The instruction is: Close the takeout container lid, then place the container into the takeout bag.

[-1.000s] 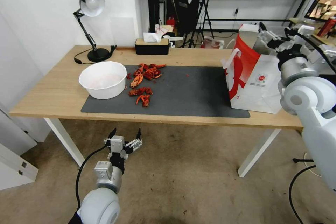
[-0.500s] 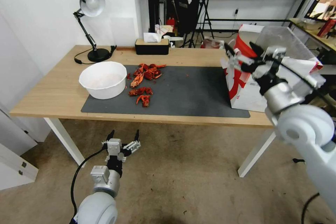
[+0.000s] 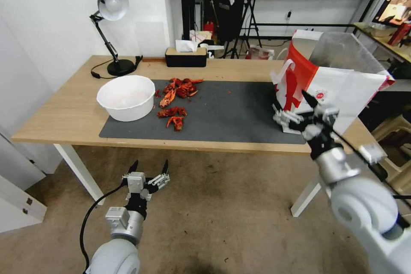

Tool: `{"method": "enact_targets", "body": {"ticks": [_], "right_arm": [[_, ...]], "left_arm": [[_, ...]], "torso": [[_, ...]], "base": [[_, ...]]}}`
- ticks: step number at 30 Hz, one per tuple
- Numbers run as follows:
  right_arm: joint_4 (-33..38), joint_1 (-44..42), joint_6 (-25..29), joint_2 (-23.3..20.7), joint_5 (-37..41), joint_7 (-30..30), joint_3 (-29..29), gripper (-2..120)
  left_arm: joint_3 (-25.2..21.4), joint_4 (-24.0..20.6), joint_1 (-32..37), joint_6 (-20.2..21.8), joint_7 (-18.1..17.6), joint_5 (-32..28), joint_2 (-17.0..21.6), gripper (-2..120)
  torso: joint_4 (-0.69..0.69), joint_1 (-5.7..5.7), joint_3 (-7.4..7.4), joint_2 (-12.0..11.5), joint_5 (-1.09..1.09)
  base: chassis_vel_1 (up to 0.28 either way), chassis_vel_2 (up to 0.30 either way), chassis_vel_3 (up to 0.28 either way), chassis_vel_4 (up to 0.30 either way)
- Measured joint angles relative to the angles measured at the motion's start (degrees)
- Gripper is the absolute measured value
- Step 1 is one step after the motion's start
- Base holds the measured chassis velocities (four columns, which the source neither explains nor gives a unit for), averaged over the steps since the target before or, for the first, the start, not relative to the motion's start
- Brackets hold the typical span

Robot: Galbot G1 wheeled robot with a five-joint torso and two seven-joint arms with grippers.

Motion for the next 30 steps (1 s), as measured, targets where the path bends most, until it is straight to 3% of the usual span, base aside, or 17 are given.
{"method": "enact_targets", "body": {"ticks": [3,12,30], "right_arm": [[-1.6,-6.1,5.1,4.2,-4.2,-1.3,0.2,100],[-6.1,-14.0,11.7,10.0,-9.1,-1.3,-0.6,100],[-8.8,-14.4,13.0,12.5,-10.2,1.3,-1.5,100]], "left_arm": [[0.0,0.5,-0.3,-1.2,0.9,0.0,-0.1,100],[0.3,1.6,0.0,-5.3,4.5,0.1,-0.2,100],[0.2,3.4,1.1,-9.2,5.4,2.4,-0.7,100]], "torso": [[-0.01,0.0,0.0,0.0,0.0],[0.0,0.01,0.0,0.0,-0.01],[0.0,0.02,0.01,0.0,0.0]], "base": [[0.0,0.0,0.0,0.0],[0.0,0.0,0.0,0.0],[0.0,0.0,0.0,0.0]]}}
